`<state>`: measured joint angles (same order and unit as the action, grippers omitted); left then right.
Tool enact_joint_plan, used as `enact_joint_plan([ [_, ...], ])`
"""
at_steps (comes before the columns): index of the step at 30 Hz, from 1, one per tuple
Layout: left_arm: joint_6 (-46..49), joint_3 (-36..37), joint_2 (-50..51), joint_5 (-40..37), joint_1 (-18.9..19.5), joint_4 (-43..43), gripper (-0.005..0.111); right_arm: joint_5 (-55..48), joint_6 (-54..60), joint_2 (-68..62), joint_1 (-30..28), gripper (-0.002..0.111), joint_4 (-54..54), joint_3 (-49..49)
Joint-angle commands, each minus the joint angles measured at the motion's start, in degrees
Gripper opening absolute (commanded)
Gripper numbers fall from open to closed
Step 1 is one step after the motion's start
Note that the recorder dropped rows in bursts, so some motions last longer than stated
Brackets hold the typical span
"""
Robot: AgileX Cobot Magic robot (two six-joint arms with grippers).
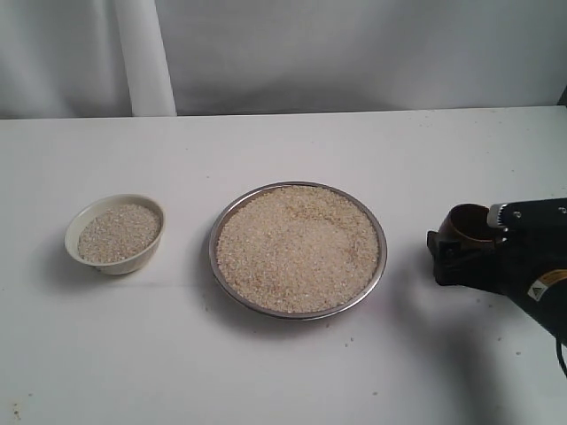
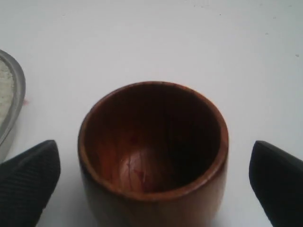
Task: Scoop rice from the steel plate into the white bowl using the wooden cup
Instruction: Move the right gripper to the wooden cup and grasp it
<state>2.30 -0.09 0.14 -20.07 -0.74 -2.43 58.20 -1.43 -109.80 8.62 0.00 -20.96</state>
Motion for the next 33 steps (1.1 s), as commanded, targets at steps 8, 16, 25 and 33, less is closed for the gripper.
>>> enact_joint_plan([
  [8,-0.22,0.09,-0.14,0.33,-0.15,0.02,0.0,-3.35,2.79,-5.94,0.14,0.105,0.4,-5.85],
  [16,-0.22,0.09,-0.14,0.33,-0.15,0.02,0.0,-2.52,2.79,-7.26,0.14,0.105,0.0,-7.9],
  [25,-0.22,0.09,-0.14,0.33,-0.15,0.02,0.0,-2.57,2.79,-7.26,0.14,0.105,0.0,-7.9],
  [33,-0.22,0.09,-0.14,0.33,-0.15,0.02,0.0,-2.88,2.79,-7.26,0.14,0.091,-1.57,-7.9],
])
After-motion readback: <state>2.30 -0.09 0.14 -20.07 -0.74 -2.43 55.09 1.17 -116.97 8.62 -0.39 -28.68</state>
